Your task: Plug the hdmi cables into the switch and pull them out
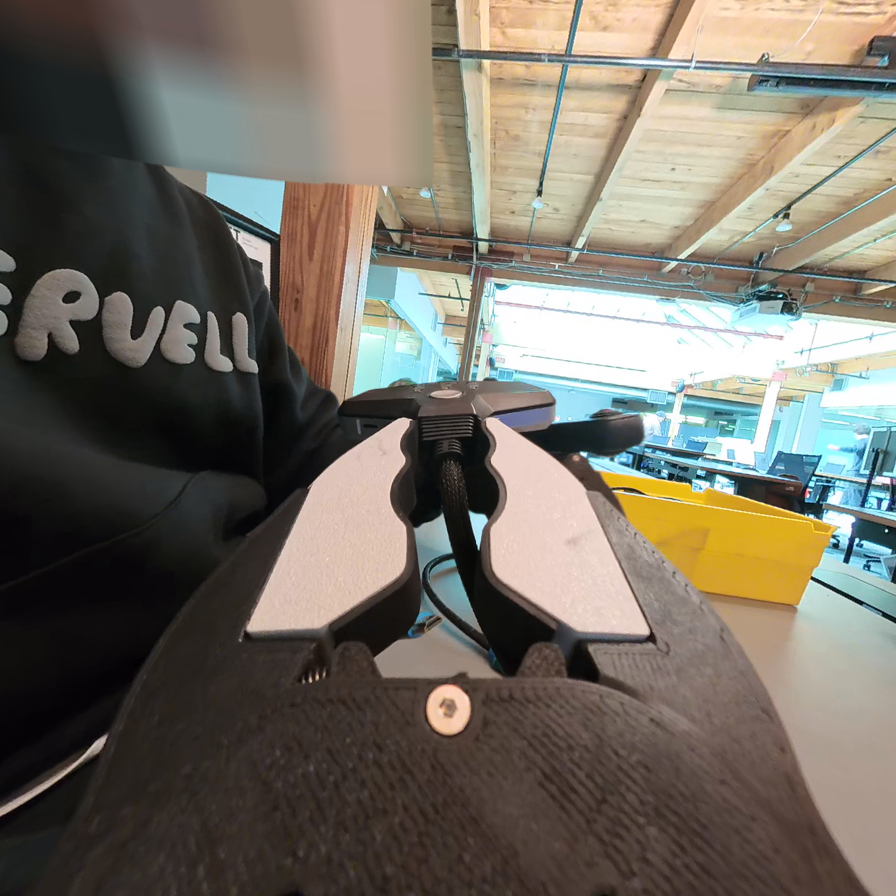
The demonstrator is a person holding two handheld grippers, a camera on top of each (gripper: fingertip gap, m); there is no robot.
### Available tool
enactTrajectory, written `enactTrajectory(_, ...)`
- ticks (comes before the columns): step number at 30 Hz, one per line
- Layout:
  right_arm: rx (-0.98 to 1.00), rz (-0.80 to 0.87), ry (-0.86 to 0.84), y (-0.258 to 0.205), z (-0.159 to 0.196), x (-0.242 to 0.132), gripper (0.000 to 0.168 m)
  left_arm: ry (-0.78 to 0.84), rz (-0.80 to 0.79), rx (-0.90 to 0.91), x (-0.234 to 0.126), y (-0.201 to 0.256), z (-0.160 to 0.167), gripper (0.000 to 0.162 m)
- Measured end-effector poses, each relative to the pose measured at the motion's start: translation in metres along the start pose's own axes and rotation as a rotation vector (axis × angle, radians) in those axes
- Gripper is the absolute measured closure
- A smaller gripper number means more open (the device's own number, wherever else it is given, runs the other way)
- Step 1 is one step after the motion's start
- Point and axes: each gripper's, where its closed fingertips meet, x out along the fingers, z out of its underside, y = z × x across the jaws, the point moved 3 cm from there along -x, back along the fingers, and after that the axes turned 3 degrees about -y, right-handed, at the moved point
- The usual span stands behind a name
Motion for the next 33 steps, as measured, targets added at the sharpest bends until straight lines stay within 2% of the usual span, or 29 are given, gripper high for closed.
enactTrajectory(2,0.000,0.002,-0.011,0.001,0.002,0.001,0.145,-0.029,0.021,-0.003,0.004,-0.003,0.000,0.121)
enactTrajectory(5,0.002,0.010,-0.017,0.002,0.003,0.002,0.145,-0.067,0.164,-0.110,0.006,0.004,-0.001,0.142)
enactTrajectory(7,0.005,0.009,-0.012,0.003,0.002,0.002,0.145,-0.071,0.209,-0.148,0.006,0.006,-0.001,0.147)
enactTrajectory(12,0.028,-0.004,-0.006,0.003,0.002,0.003,0.145,-0.049,0.195,-0.058,0.003,0.008,0.003,0.153)
enactTrajectory(17,0.027,0.005,-0.001,0.005,0.001,0.003,0.145,0.014,0.086,0.040,-0.006,0.010,0.000,0.156)
enactTrajectory(21,0.018,0.035,0.008,0.008,0.000,0.001,0.146,0.167,-0.151,0.145,-0.045,-0.006,-0.017,0.156)
enactTrajectory(24,0.019,0.068,-0.003,0.012,0.002,0.001,0.146,0.268,-0.476,0.296,-0.091,-0.019,-0.032,0.156)
enactTrajectory(28,0.019,0.077,-0.010,0.014,0.004,0.003,0.146,0.260,-0.900,0.586,-0.143,-0.016,-0.047,0.156)
enactTrajectory(33,0.037,0.082,-0.006,0.015,0.003,0.002,0.145,0.196,-1.186,0.894,-0.169,0.002,-0.058,0.155)
